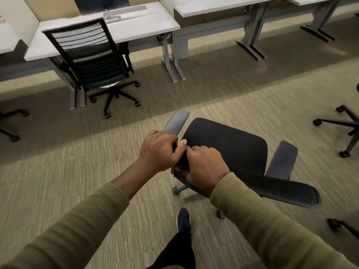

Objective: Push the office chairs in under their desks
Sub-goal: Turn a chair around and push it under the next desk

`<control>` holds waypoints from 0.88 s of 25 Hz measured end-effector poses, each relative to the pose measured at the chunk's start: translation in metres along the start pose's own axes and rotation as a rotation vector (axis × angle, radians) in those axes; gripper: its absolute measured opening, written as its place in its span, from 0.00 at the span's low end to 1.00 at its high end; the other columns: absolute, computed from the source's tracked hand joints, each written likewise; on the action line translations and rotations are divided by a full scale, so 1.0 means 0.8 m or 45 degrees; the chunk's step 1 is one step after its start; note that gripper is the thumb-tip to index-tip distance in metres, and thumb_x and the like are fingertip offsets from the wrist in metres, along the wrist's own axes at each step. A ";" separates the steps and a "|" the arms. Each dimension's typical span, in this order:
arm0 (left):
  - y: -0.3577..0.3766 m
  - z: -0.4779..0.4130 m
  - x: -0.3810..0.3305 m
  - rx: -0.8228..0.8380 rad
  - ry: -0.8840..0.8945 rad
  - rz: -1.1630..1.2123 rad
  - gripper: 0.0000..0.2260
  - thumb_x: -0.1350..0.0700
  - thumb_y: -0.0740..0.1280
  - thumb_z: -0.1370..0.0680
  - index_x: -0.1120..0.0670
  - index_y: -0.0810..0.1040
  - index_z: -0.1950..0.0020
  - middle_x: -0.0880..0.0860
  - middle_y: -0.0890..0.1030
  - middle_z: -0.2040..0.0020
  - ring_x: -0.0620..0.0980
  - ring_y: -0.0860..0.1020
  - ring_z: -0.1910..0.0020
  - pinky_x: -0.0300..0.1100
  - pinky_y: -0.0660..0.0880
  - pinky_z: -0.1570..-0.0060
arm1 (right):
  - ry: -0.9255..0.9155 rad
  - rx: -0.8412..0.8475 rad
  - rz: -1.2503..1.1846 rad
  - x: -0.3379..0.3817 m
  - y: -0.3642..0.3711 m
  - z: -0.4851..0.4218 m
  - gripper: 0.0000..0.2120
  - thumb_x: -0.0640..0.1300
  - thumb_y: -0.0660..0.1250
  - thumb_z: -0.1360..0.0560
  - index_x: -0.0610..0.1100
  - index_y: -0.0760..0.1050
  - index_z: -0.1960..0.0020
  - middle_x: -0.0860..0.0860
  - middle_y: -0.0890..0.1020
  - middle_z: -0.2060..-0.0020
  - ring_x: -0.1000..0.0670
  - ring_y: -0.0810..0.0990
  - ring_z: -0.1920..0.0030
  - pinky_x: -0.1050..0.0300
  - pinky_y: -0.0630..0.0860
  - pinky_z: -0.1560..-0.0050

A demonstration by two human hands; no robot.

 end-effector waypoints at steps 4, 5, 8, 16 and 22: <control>0.017 -0.071 0.021 -0.025 0.001 -0.037 0.26 0.38 0.53 0.21 0.53 0.73 0.70 0.48 0.72 0.74 0.50 0.72 0.72 0.48 0.71 0.53 | 0.010 -0.025 -0.043 -0.046 -0.006 -0.064 0.28 0.66 0.63 0.24 0.44 0.74 0.37 0.49 0.81 0.53 0.47 0.79 0.55 0.51 0.75 0.55; 0.022 -0.090 0.028 -0.032 -0.008 -0.041 0.26 0.38 0.53 0.21 0.53 0.73 0.70 0.48 0.72 0.74 0.50 0.72 0.73 0.48 0.71 0.53 | 0.011 -0.039 -0.056 -0.057 -0.008 -0.080 0.28 0.67 0.63 0.25 0.45 0.74 0.38 0.49 0.80 0.53 0.47 0.79 0.55 0.51 0.76 0.55; 0.035 -0.154 0.051 -0.040 -0.055 -0.024 0.27 0.37 0.53 0.22 0.53 0.76 0.69 0.48 0.74 0.74 0.49 0.73 0.72 0.48 0.72 0.54 | 0.003 -0.063 -0.084 -0.090 -0.016 -0.136 0.29 0.69 0.63 0.26 0.47 0.74 0.37 0.51 0.80 0.53 0.49 0.78 0.56 0.52 0.77 0.56; 0.067 -0.334 0.106 -0.052 -0.093 -0.013 0.26 0.36 0.53 0.23 0.52 0.79 0.66 0.48 0.76 0.72 0.49 0.75 0.71 0.46 0.73 0.56 | 0.122 -0.034 0.044 -0.208 -0.040 -0.269 0.36 0.77 0.49 0.30 0.52 0.75 0.40 0.53 0.80 0.52 0.51 0.78 0.55 0.54 0.78 0.55; 0.095 -0.466 0.127 -0.056 -0.094 -0.036 0.25 0.37 0.54 0.22 0.52 0.78 0.67 0.47 0.75 0.73 0.48 0.74 0.71 0.44 0.69 0.57 | 0.365 -0.107 0.154 -0.323 -0.048 -0.326 0.37 0.79 0.49 0.31 0.50 0.77 0.45 0.52 0.81 0.54 0.48 0.79 0.56 0.52 0.75 0.56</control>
Point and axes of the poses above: each hand's wrist, its own z-axis away from the middle knuckle, its own y-axis out of the palm, x = y × z, the point moved 1 cm from there along -z, towards the middle knuckle
